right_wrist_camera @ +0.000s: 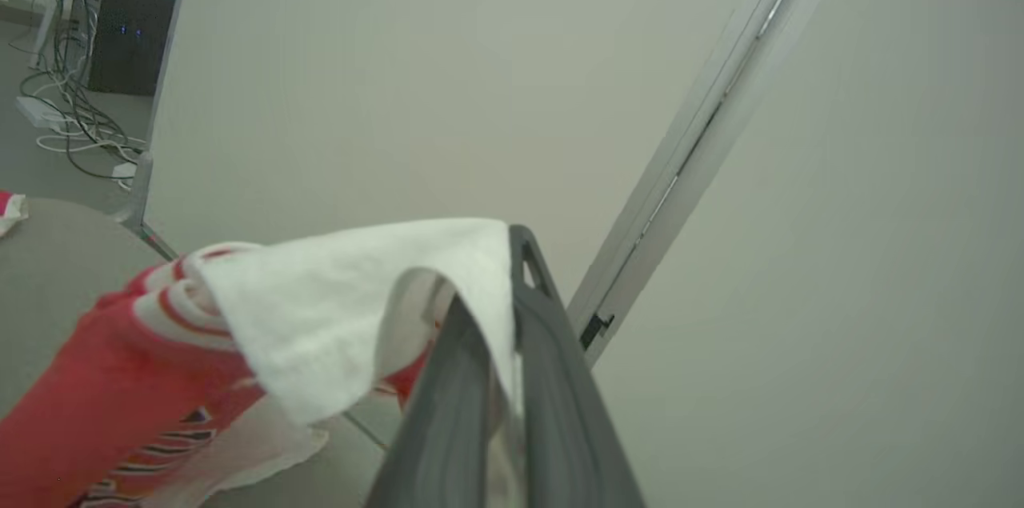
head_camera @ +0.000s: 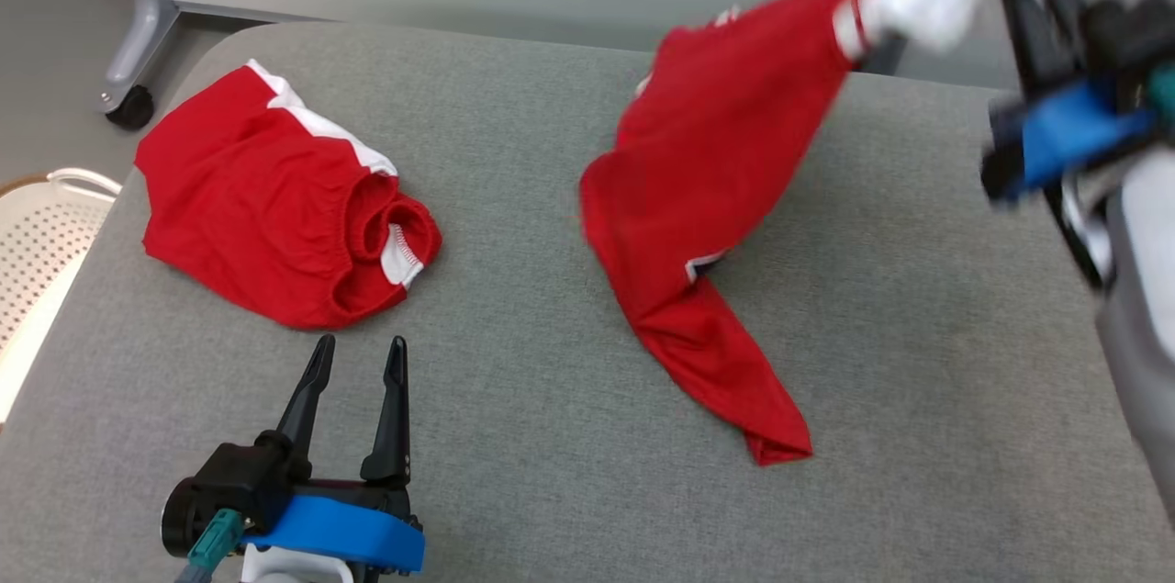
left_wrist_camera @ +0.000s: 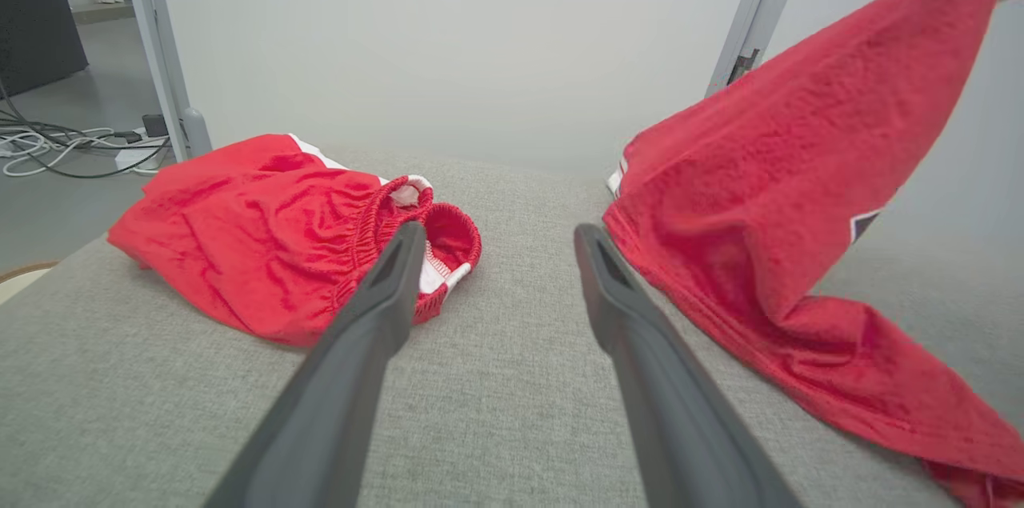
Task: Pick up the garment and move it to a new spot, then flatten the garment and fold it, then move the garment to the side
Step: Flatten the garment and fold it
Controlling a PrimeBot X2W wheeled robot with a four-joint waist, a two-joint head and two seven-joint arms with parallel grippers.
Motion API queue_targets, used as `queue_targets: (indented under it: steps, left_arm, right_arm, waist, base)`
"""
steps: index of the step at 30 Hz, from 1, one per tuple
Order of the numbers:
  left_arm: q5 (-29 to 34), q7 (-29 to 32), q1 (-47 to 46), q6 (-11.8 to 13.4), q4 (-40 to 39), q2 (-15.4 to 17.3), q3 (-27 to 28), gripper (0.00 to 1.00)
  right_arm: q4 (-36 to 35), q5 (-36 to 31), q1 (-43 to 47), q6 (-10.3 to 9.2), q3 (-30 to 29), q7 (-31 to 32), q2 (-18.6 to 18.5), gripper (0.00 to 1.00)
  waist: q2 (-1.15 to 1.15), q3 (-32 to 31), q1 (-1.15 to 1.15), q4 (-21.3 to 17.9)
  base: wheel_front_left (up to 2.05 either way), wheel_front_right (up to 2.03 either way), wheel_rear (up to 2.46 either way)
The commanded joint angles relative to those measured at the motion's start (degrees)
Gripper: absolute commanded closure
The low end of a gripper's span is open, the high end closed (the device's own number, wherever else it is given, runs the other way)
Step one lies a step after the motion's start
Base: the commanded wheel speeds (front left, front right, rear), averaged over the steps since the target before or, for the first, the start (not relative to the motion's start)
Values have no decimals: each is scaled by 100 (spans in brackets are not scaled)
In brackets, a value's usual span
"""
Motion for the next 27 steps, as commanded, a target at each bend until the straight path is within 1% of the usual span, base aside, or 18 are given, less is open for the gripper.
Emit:
queue_targets:
  steps: [1,3,5,6,9,12,15,18,22,23,24,27]
  left_arm:
    - [38,-16,41,-14,-12,26,24,0]
    - [46,-16,56,-19,-24,43,29,0]
    - [46,-16,65,-20,-41,69,37,0]
    - [46,-16,65,-20,-41,69,37,0]
    - [68,-16,50,-30,-42,94,20,0]
    - [64,-15,45,-21,-34,119,9,0]
    - [54,-10,46,-25,-25,125,-20,0]
    - [39,-11,85,-6,-29,150,-21,0]
    - [10,-2,98,21,-51,177,-8,0]
    - [7,-1,91,25,-53,183,-9,0]
    - [3,-1,80,23,-57,184,-12,0]
    - [1,-2,53,33,-61,185,-27,0]
  right_arm:
    - [43,131,871,0,-35,142,-234,100]
    - [44,171,1540,-1,-166,267,-361,100]
    - [-43,225,2124,-1,-362,382,-311,100]
    - [-43,225,2124,-1,-362,382,-311,100]
    - [-260,169,2919,-1,-699,564,-228,100]
    - [-532,124,3585,-1,-1014,888,-27,100]
    - [-874,29,4195,-1,-1366,1343,216,100]
    - [-1370,-44,4781,-1,-1567,1830,519,100]
    - [-2040,75,5352,-1,-1712,2585,906,100]
    - [-2178,150,5471,-1,-1729,2779,987,84]
    - [-2308,224,5579,-1,-1759,2960,1071,0]
    - [-2684,434,5778,-1,-1757,3371,1190,0]
  waist:
    - [0,-47,0,-110]
    - [0,-55,0,-205]
    - [0,-57,0,-313]
    - [0,-57,0,-313]
    - [0,-71,0,-455]
    - [0,-112,0,-575]
    - [0,-153,0,-635]
    - [0,-182,0,-694]
    - [0,-199,0,-759]
    - [0,-195,0,-772]
    - [0,-192,0,-783]
    - [0,-185,0,-808]
  base:
    - [0,0,0]
    - [0,0,0]
    - [0,0,0]
    - [0,0,0]
    - [0,0,0]
    - [0,0,0]
    - [0,0,0]
    - [0,0,0]
    - [0,0,0]
    - [0,0,0]
    - [0,0,0]
    - [0,0,0]
